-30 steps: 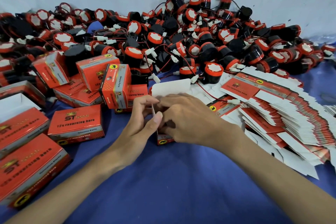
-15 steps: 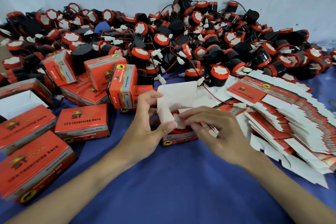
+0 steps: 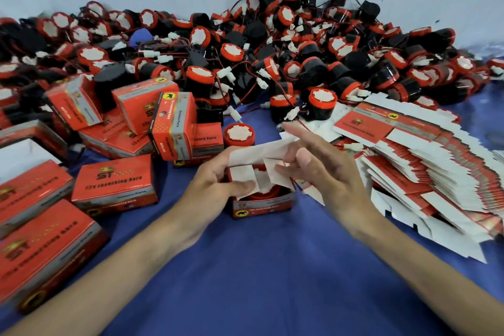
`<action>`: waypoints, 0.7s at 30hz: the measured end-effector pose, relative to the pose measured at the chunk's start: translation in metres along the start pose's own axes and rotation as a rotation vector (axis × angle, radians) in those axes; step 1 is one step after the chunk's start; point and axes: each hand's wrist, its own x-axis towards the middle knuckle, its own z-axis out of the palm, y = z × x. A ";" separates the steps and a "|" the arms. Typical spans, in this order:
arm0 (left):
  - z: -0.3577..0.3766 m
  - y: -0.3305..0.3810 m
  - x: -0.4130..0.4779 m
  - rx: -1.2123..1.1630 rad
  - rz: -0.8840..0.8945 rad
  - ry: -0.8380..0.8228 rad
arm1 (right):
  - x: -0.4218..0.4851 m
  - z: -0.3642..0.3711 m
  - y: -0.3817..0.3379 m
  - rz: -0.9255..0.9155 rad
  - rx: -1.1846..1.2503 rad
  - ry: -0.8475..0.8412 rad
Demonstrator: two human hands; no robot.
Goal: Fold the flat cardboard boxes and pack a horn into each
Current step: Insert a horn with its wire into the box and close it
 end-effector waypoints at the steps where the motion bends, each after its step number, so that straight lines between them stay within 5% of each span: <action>1: 0.000 0.000 -0.001 0.055 0.041 0.014 | 0.000 0.001 0.000 -0.005 -0.006 0.009; 6: 0.002 -0.001 -0.005 0.392 0.274 0.083 | -0.002 -0.002 -0.001 -0.028 -0.066 -0.022; 12: -0.008 -0.004 -0.011 0.619 0.339 -0.066 | -0.005 -0.007 0.001 -0.007 0.005 -0.070; 21: -0.012 -0.004 -0.008 0.895 0.551 -0.039 | -0.005 -0.004 0.012 -0.075 -0.148 -0.064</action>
